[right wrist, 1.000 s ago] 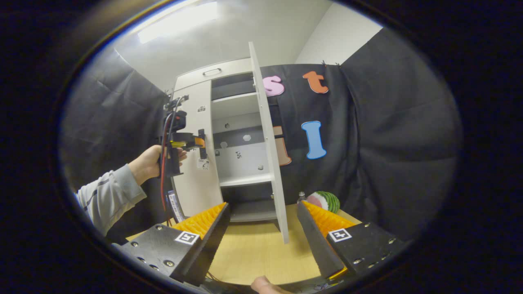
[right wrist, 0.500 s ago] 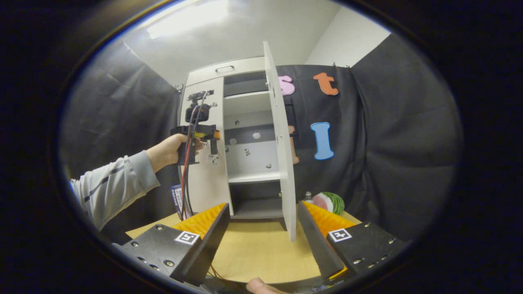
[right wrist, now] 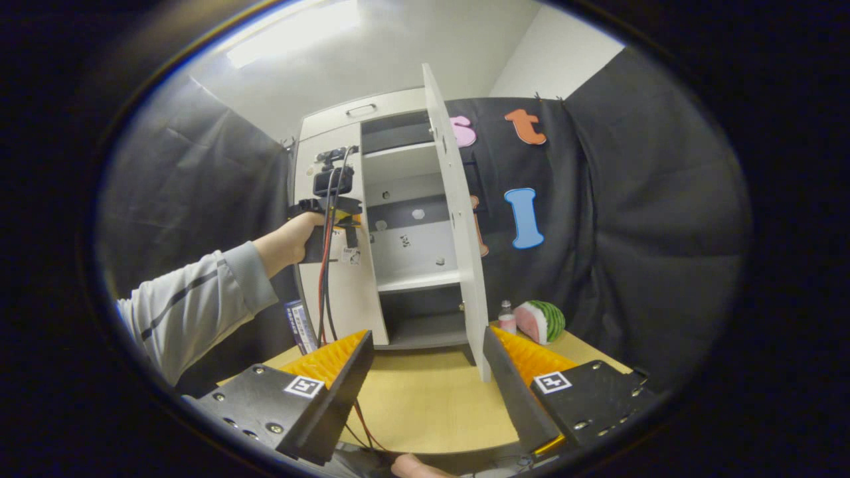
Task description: Open the right door of the double-door shoe cabinet with the right hand, and open the left door with the left hand.
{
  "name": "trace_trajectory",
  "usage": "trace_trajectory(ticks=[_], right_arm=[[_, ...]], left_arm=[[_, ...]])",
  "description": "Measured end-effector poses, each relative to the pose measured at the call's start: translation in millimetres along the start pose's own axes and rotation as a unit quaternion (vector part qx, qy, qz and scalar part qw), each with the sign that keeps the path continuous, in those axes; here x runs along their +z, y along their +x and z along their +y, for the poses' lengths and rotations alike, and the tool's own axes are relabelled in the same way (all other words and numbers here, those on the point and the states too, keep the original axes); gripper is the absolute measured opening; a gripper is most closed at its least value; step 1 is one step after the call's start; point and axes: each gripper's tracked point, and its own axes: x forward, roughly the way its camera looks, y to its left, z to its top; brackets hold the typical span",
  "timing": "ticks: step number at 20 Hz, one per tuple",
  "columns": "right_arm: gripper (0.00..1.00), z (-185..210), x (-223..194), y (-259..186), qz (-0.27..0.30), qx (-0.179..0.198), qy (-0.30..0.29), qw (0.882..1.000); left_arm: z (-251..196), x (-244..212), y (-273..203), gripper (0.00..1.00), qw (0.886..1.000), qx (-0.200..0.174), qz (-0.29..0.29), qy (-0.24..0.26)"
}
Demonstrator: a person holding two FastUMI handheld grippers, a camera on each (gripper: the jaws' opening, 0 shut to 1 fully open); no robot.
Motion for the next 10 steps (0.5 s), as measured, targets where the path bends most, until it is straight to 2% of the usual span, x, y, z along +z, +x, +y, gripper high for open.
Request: trace_trajectory(ticks=[1,2,3,4,5,6,9,10], right_arm=[[0.95,-3,2,-2,0.0,-0.003,0.003,1.0],[0.98,-7,1,-3,0.002,-0.009,0.001,1.0],[0.94,-11,1,-4,0.003,-0.017,-0.005,1.0],[0.99,-14,1,-6,0.004,-0.025,-0.009,1.0],[0.99,-15,2,-10,0.004,-0.03,-0.01,0.999],[0.94,-14,3,-13,0.004,-0.03,-0.004,1.0],[0.95,0,12,-27,0.0,-0.019,0.01,1.0],[0.99,2,16,-33,-0.004,-0.021,0.008,1.0]], left_arm=[[-1,-1,-4,0.28,1.0,-0.004,0.005,-0.002],[-1,-1,-8,0.27,1.0,-0.008,0.007,-0.002],[0,-1,-14,0.27,1.0,-0.011,0.009,0.004],[1,-1,-22,0.27,1.0,-0.011,0.008,0.006],[3,-2,-29,0.27,1.0,-0.012,0.011,0.005],[5,-1,-38,0.26,1.0,-0.015,0.013,0.004],[15,-4,-63,0.26,1.0,-0.023,0.019,0.001],[16,-4,-71,0.26,0.999,-0.026,0.019,0.004]])
